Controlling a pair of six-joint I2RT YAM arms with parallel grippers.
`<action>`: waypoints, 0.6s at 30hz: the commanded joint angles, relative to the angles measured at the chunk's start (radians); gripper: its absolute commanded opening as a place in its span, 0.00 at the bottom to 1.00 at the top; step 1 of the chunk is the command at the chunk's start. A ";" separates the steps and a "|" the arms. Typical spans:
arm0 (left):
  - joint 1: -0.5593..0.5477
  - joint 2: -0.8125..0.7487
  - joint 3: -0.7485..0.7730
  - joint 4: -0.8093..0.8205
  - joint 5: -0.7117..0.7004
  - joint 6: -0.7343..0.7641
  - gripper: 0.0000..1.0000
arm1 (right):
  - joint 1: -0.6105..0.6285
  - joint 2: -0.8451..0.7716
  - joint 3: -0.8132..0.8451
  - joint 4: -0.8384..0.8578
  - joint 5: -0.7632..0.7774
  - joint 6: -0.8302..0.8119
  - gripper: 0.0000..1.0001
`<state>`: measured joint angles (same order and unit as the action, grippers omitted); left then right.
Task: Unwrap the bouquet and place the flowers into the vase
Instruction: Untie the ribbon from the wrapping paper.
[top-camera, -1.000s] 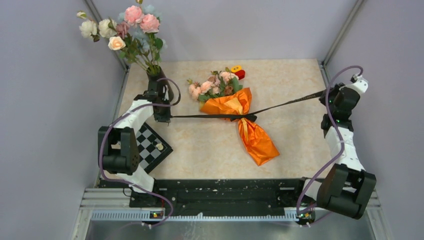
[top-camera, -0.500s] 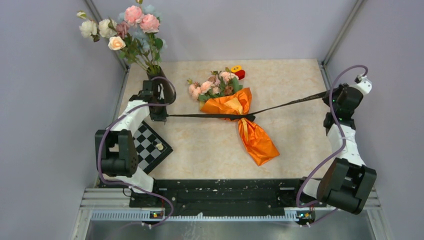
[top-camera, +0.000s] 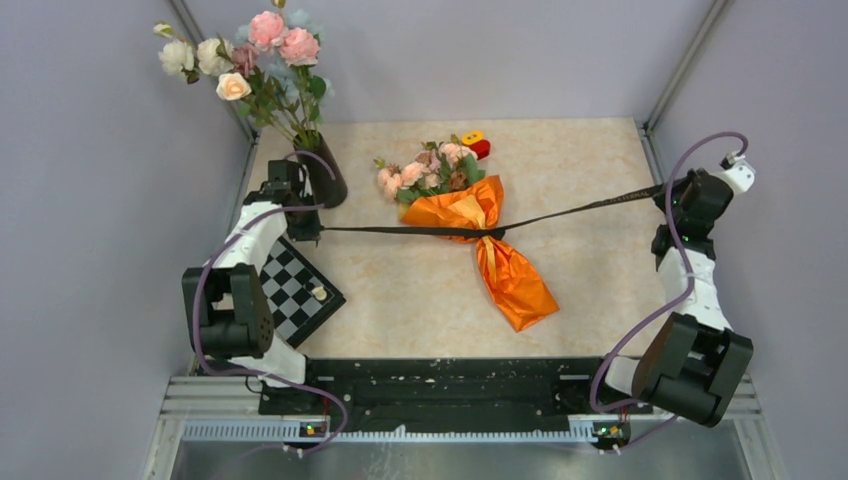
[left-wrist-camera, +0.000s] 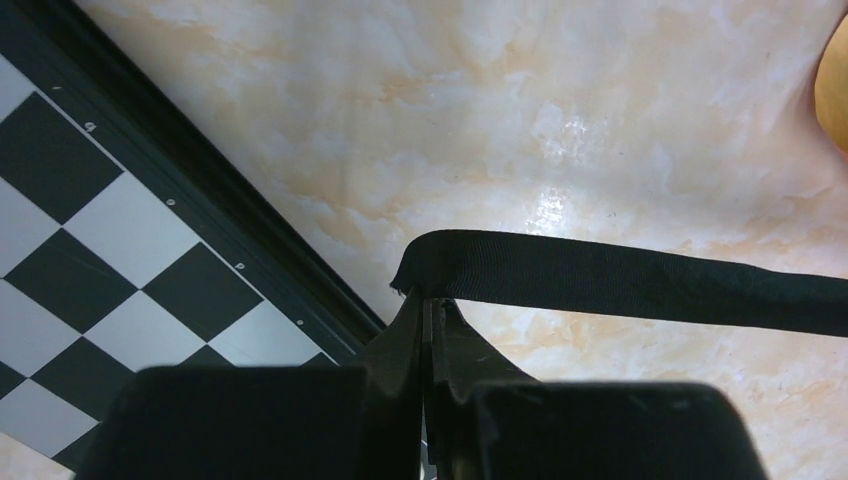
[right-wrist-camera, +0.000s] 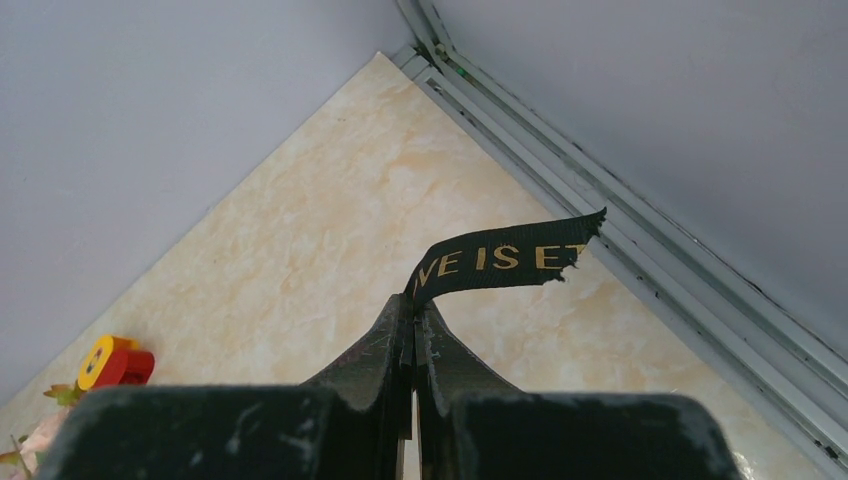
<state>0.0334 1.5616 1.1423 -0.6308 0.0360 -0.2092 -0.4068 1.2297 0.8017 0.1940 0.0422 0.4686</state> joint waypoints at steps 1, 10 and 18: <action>0.030 -0.055 0.018 0.008 -0.001 0.010 0.00 | -0.017 0.010 0.057 0.050 0.032 0.015 0.00; 0.064 -0.088 0.019 0.009 -0.009 0.011 0.00 | -0.027 0.016 0.063 0.036 0.069 0.028 0.00; 0.097 -0.114 0.013 0.011 -0.021 0.013 0.00 | -0.039 0.008 0.076 0.021 0.115 0.013 0.00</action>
<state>0.1089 1.4929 1.1423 -0.6323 0.0319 -0.2089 -0.4255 1.2396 0.8150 0.1860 0.1123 0.4908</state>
